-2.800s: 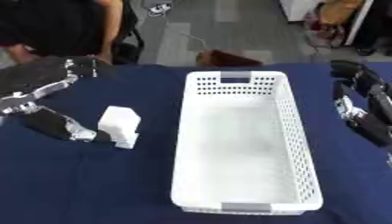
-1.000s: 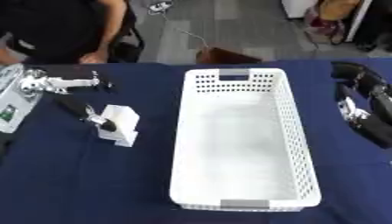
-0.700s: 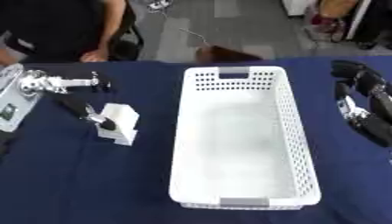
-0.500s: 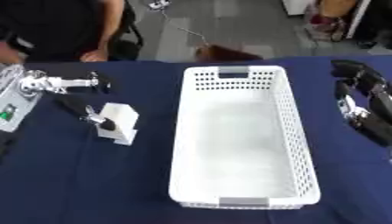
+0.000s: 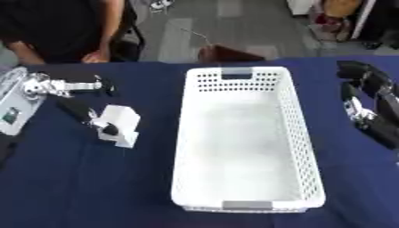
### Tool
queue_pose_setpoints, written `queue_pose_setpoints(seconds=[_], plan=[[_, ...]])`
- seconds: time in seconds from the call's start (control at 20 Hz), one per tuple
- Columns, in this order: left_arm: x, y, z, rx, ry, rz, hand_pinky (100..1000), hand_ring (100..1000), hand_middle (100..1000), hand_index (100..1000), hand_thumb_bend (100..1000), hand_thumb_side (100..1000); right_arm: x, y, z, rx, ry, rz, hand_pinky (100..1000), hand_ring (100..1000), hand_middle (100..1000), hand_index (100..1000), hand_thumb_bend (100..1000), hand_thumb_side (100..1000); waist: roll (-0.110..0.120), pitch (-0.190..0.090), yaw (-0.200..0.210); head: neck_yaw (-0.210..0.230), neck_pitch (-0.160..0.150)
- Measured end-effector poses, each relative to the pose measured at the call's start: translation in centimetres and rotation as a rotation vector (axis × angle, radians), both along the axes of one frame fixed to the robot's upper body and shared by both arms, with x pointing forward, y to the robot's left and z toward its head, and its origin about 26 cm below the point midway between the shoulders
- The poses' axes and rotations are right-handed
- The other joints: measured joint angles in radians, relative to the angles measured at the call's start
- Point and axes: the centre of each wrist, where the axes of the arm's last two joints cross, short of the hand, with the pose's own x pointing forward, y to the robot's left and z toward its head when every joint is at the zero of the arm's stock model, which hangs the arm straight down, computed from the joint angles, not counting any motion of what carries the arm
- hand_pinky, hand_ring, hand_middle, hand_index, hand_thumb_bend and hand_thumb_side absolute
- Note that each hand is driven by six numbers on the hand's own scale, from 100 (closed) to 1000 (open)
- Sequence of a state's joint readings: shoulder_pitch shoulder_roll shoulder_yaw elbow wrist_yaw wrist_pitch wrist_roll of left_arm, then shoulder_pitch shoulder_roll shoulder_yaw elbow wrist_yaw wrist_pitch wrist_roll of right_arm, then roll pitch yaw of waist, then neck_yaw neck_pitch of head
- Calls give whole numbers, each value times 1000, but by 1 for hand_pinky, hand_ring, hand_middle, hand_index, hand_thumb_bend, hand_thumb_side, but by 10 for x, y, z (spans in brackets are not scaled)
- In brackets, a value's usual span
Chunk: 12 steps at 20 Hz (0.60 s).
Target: Pick up objects on the table and place them in the box.
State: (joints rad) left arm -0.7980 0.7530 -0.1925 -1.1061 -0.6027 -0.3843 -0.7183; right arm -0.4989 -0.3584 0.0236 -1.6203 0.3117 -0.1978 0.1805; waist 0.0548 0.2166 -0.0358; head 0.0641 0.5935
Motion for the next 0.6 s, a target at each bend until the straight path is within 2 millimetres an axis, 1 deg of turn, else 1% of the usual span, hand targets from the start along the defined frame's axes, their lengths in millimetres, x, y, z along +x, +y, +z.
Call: queue_pose_setpoints(seconds=[0.3,0.35,0.4,0.45,0.6], plan=[[1,-3,-2,37,-5,-2,800,856,859,895,946,676,0,0,0,0,-1,1,818,856,892,894,100,674,0,2,-5,0,0],[1,-4,-3,40,-6,-4,784,849,857,894,947,676,0,0,1,0,-2,1,818,856,892,894,100,674,0,2,-5,0,0],[1,-4,-3,45,-8,-4,788,851,857,894,947,677,0,0,1,0,-3,1,818,856,892,894,100,674,0,4,-6,0,0],[1,-5,-4,51,-9,-5,764,846,857,893,952,676,0,0,1,0,-3,2,818,856,892,894,100,674,-1,5,-6,0,0],[2,-7,-6,62,-13,-11,765,846,858,894,953,675,0,1,1,0,-4,2,818,856,892,894,100,674,-1,6,-6,0,-1]])
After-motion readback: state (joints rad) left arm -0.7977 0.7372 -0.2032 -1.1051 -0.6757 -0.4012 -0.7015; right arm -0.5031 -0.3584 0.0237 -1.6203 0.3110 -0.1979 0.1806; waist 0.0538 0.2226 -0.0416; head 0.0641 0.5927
